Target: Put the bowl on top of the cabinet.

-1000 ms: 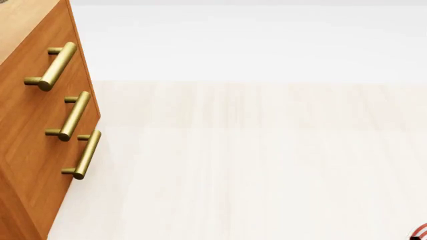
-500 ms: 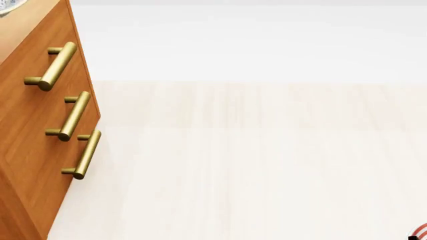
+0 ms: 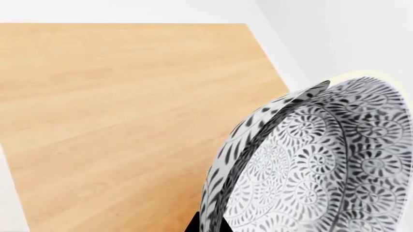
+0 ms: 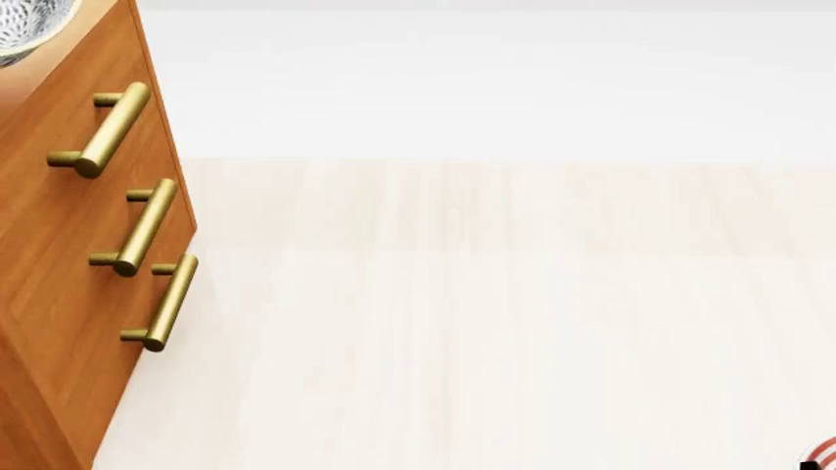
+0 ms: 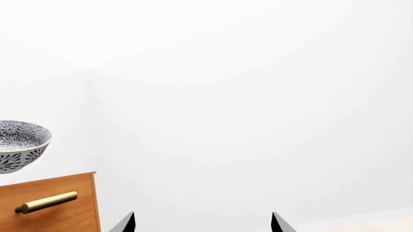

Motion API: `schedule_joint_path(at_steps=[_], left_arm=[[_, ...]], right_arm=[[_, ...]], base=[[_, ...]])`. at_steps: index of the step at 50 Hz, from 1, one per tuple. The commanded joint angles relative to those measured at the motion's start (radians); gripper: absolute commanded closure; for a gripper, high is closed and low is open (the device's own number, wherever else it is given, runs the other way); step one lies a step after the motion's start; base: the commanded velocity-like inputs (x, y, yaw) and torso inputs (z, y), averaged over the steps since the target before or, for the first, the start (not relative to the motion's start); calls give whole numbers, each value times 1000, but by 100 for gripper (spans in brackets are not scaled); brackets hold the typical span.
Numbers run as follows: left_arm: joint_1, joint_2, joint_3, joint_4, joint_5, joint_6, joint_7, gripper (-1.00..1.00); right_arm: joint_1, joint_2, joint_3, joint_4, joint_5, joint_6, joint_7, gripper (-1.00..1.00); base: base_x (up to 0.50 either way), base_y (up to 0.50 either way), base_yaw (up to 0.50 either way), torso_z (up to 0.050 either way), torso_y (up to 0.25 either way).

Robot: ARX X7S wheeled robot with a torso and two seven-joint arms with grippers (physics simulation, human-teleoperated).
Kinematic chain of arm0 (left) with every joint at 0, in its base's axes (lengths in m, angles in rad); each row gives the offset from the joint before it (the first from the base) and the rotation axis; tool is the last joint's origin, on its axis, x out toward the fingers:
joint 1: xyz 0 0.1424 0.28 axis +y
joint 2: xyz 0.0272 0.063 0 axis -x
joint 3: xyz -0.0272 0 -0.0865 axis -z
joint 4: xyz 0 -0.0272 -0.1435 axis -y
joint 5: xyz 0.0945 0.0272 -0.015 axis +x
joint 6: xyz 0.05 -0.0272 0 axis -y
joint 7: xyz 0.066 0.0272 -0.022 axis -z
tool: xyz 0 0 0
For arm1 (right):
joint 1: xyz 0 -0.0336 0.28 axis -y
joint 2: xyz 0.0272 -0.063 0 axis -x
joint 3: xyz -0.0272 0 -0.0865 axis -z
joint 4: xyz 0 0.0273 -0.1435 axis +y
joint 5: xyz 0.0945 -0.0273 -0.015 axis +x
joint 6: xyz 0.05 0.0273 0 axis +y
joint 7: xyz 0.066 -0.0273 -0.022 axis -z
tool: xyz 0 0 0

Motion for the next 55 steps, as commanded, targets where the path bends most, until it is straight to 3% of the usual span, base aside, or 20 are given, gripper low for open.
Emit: schedule_joint_path(at_steps=[1,55], left_arm=[[4,-1,-2,14,-1,12,-2,100],[52,-43,2,30,21,15,16,100]], right_arm=[[2,-3,4,0,-2,6,-2,-100],[13,-20,13,6,-32,38,1,-100]], base=[[0,0,0,0,10],[0,0,0,0,0]])
